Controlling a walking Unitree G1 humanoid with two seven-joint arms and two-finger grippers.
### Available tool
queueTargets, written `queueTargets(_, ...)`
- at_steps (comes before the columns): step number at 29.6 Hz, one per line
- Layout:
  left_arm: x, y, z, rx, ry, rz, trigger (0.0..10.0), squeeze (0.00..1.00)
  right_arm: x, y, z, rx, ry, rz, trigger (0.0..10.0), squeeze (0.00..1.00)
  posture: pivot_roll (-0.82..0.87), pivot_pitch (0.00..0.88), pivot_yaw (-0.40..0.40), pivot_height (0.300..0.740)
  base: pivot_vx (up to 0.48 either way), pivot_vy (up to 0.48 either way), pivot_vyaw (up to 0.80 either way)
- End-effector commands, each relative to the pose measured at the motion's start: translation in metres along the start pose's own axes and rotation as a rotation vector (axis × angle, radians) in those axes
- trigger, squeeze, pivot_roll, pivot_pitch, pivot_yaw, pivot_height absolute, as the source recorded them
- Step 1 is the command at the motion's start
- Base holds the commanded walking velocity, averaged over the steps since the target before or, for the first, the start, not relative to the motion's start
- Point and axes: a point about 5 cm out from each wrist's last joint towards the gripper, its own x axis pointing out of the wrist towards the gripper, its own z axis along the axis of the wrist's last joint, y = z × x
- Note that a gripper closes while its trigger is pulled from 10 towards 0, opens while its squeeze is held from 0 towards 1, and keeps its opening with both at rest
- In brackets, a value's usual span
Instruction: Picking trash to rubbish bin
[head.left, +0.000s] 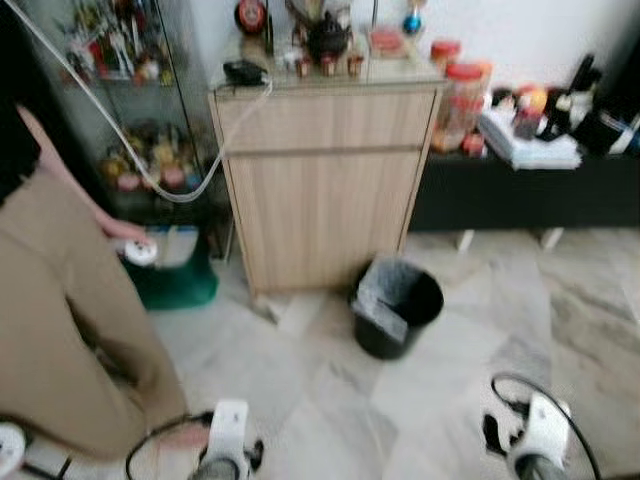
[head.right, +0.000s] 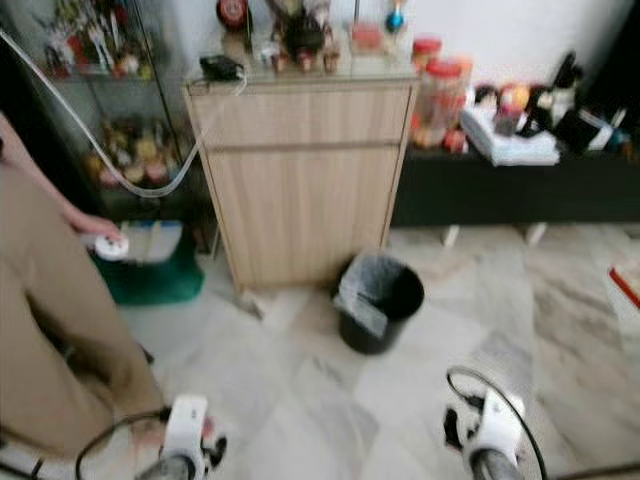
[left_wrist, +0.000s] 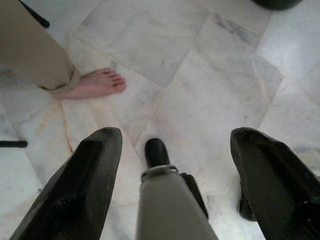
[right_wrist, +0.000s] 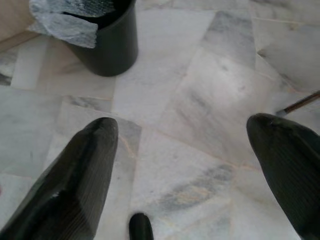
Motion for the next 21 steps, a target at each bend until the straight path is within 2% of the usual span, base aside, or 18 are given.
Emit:
queueTargets(1,0.0013,-0.0026,0.0047,0.011,-0.007,-0.007,10.0,0.00,0.0010,-0.0007,0.0045,0.006,-0.011,-0.006,10.0,0.00,-0.14,0.018,-0.044,0.740,0.000,0.000,0.00)
queueTargets(21,0.0013,-0.0026,0.0047,0.011,-0.007,-0.007,10.0,0.00,0.0010,-0.0007,0.0045,0.006,-0.011,-0.006,10.0,0.00,-0.14,0.018,-0.044,0.740,0.000,0.000,0.00)
